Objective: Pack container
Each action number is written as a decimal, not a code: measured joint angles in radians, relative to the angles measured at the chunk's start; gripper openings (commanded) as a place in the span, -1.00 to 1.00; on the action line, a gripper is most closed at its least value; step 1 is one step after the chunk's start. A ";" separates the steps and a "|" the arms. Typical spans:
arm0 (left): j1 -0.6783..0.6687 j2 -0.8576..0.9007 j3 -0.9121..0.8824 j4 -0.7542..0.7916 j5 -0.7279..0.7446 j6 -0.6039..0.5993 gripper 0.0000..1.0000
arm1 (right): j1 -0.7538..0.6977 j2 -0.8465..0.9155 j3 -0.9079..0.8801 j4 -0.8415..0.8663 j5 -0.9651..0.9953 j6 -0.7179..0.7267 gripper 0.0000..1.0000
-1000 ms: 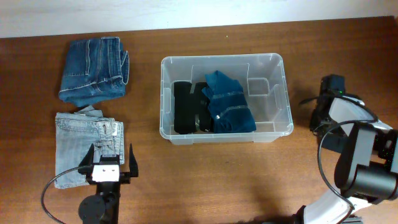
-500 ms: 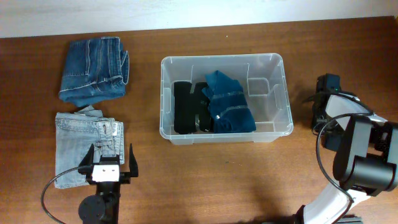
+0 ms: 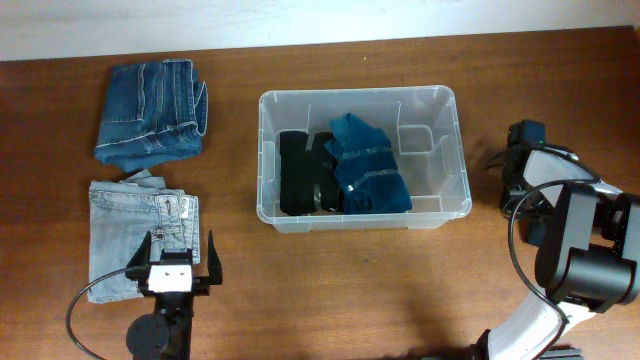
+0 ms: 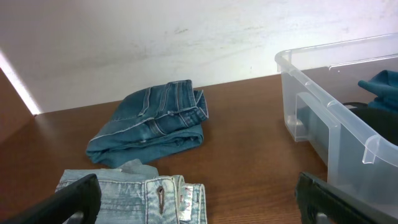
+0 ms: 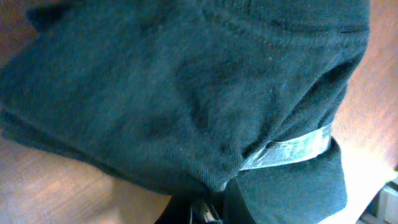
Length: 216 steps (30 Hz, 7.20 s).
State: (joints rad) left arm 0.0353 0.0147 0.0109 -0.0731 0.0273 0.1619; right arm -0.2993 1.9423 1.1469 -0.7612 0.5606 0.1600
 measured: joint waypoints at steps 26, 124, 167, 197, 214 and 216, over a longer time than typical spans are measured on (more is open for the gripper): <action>0.000 0.000 0.000 0.000 0.000 0.000 0.98 | 0.259 -0.069 1.125 -0.864 -0.272 0.114 -0.92; 0.000 0.000 0.000 0.000 0.000 0.000 0.98 | 0.652 0.208 0.746 -0.622 -0.236 0.416 -0.28; 0.000 0.000 0.000 0.000 0.000 0.000 0.98 | 0.652 -0.576 0.906 -0.932 -0.357 0.310 0.97; 0.000 0.000 0.000 0.000 0.000 0.000 0.98 | 0.652 -0.633 0.787 -0.908 -0.380 0.338 0.97; 0.000 0.000 0.000 0.000 0.000 0.000 0.98 | 0.379 -1.293 -0.121 -0.187 -0.446 0.245 0.97; 0.000 0.000 0.000 -0.001 0.000 0.000 0.99 | 0.370 -1.383 -0.249 -0.065 -0.489 0.192 0.97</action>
State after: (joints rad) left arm 0.0353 0.0147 0.0113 -0.0738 0.0273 0.1619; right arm 0.0704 0.5591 0.8982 -0.8265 0.0719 0.3515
